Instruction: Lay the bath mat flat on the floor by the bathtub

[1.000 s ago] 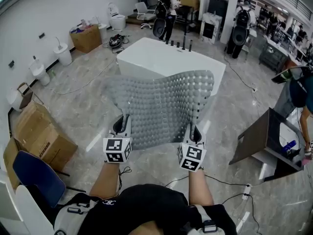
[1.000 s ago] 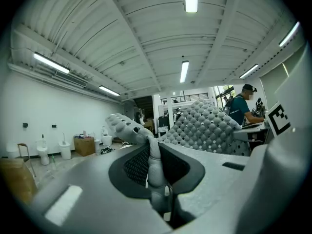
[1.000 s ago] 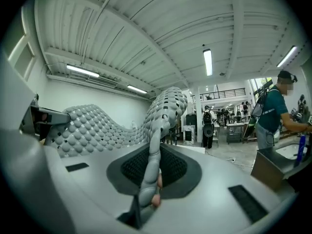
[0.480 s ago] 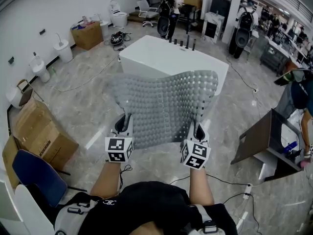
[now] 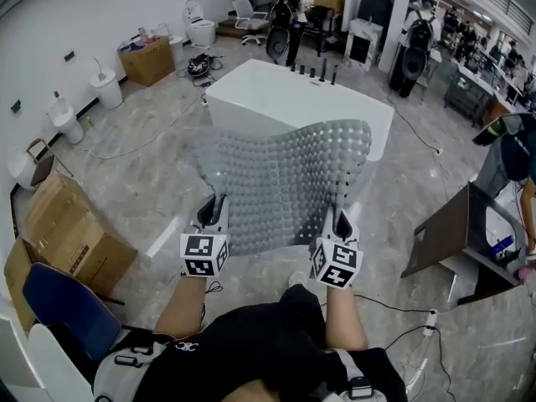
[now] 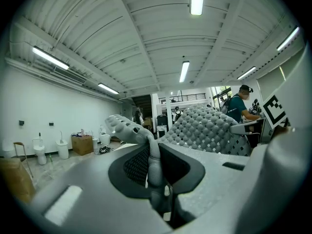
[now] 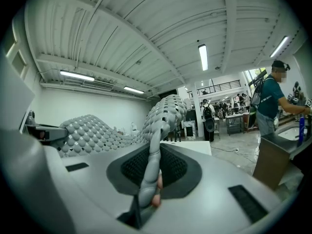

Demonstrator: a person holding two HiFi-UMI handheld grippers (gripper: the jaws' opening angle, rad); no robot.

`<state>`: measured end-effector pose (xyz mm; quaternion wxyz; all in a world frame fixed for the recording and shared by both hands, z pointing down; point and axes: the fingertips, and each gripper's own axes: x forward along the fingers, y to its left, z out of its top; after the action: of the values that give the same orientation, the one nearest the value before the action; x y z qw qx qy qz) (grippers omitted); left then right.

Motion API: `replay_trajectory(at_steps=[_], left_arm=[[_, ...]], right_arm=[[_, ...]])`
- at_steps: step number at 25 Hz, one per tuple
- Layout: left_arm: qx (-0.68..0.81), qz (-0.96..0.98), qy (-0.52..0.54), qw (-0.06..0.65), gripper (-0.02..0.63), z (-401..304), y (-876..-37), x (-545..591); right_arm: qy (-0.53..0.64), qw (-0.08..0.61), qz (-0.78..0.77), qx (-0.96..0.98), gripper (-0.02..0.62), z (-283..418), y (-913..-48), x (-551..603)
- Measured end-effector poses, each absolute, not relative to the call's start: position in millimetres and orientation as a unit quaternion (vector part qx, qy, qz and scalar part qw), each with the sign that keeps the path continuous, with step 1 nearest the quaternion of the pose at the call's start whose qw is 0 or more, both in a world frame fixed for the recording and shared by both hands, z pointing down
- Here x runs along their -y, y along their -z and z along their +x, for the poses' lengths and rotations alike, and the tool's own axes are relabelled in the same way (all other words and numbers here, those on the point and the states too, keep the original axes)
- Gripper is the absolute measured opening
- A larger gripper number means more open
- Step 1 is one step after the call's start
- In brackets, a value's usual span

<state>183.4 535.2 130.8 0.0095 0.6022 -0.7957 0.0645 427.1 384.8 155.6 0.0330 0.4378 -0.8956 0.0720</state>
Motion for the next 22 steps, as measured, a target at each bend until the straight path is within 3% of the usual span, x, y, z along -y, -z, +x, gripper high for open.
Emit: replay_trajectory(at_steps=[11,22], left_arm=[[0.797,0.601,-0.065,0.018,0.049,137,-147,-478],[0.785,0.612,-0.091,0.019,0.05,70,-158,-315]], right_arm=[[-0.089,0.027,0.451,0.888,0.044,391,-171,-322],[-0.108,0.032,0.457,0.882,0.044,320,-193,-164]])
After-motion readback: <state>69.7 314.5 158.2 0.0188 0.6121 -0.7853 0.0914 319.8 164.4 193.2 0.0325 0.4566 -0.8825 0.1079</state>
